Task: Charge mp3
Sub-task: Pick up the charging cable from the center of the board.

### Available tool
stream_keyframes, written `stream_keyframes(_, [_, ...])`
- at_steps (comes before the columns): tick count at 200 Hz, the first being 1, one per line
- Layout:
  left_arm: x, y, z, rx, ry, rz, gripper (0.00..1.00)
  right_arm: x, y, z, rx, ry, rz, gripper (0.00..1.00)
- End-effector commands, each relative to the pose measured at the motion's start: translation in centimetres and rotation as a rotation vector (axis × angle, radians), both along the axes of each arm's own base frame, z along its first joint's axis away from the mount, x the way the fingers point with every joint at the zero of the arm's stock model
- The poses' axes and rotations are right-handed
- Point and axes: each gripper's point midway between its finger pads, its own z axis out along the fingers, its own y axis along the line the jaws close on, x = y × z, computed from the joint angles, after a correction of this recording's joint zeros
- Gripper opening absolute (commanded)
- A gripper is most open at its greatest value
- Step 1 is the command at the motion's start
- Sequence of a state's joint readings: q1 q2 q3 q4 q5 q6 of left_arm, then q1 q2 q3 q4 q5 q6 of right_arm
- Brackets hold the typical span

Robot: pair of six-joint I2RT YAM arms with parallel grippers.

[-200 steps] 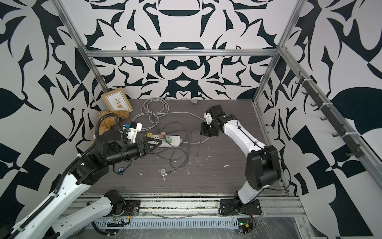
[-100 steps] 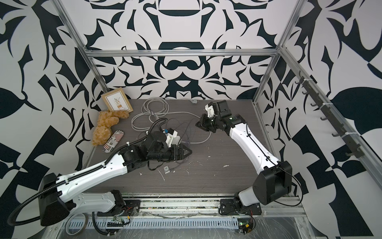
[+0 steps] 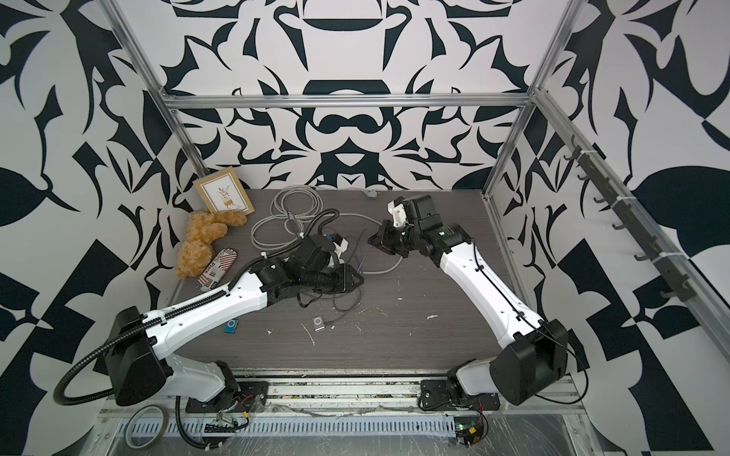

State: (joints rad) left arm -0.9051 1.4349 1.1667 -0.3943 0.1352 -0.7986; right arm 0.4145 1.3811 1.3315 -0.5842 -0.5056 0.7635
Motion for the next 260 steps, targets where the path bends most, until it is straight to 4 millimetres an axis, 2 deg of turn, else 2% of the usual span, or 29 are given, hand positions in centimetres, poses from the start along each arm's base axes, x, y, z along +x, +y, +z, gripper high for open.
stream_keyframes(1, [0.7,0.2,0.6,0.033,-0.051,-0.033,0.12,-0.6,0.4,1.9,0.058,-0.038,0.010,0.00])
stream_keyframes(15, [0.7,0.3,0.9,0.052,-0.080,-0.062,0.03,-1.0,0.3,1.9,0.068,-0.028,0.006,0.00])
stream_keyframes(28, [0.9,0.8,1.6,0.077,-0.134,-0.081,0.00,-1.4,0.2,2.0,0.084,-0.018,-0.004,0.00])
stream_keyframes(48, [1.2,2.0,2.5,0.156,-0.246,-0.123,0.00,-2.6,-0.5,2.1,0.135,0.002,-0.056,0.29])
stream_keyframes(61, [1.3,2.5,3.3,0.206,-0.338,-0.163,0.00,-3.2,-0.6,2.3,0.237,0.014,-0.113,0.40])
stream_keyframes(68, [1.3,2.5,3.8,0.225,-0.388,-0.185,0.00,-3.4,-0.7,2.2,0.289,0.031,-0.147,0.43])
stream_keyframes(84, [1.6,2.8,4.7,0.278,-0.479,-0.210,0.00,-3.5,-0.4,2.4,0.361,0.059,-0.174,0.45])
stream_keyframes(102, [2.1,3.0,5.2,0.335,-0.525,-0.233,0.00,-3.7,0.8,2.9,0.362,0.059,-0.144,0.46])
stream_keyframes(129, [2.5,2.2,5.7,0.402,-0.600,-0.276,0.00,-3.8,2.6,1.3,0.369,0.161,-0.142,0.46])
stream_keyframes(147, [2.7,1.7,5.7,0.438,-0.637,-0.294,0.00,-3.5,3.7,1.3,0.423,0.186,-0.153,0.47])
stream_keyframes(174, [2.2,0.6,5.7,0.452,-0.682,-0.334,0.00,-3.1,3.5,0.7,0.406,0.192,-0.192,0.47])
stream_keyframes(226, [1.9,0.1,5.2,0.464,-0.713,-0.353,0.00,-2.4,3.5,0.2,0.438,0.209,-0.235,0.48])
stream_keyframes(260, [1.9,-0.1,4.2,0.493,-0.707,-0.373,0.00,-1.9,3.3,1.2,0.471,0.185,-0.258,0.47])
